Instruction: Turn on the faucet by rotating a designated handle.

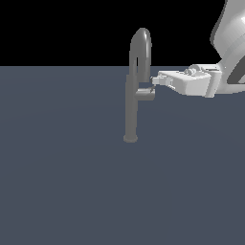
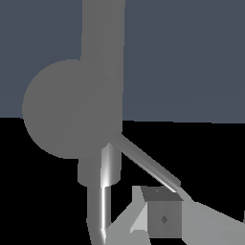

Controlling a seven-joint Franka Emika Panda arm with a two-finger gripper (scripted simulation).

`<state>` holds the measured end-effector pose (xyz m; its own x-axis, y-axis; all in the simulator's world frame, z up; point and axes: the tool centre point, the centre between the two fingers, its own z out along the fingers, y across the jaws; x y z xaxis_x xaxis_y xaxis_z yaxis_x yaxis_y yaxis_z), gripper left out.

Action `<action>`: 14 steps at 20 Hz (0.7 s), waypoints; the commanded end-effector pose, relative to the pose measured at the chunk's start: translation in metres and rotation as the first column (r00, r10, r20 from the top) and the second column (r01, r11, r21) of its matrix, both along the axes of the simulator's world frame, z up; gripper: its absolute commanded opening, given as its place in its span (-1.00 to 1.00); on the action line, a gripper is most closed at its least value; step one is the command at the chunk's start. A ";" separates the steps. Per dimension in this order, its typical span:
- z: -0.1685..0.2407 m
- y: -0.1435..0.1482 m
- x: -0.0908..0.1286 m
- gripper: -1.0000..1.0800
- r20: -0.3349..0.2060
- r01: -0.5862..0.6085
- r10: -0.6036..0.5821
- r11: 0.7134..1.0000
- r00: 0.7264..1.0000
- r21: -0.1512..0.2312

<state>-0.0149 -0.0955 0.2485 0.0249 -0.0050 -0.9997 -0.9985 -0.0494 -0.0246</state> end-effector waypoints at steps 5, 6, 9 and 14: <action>-0.035 -0.001 -0.019 -1.00 -0.027 0.001 -0.001 1.000 1.000 0.005; -0.014 -0.001 -0.010 -1.00 0.007 -0.003 0.003 1.000 1.000 0.001; -0.036 -0.001 -0.014 -1.00 -0.007 -0.001 0.001 1.000 1.000 0.002; -0.065 -0.001 -0.019 -1.00 -0.025 0.001 0.000 1.000 1.000 0.005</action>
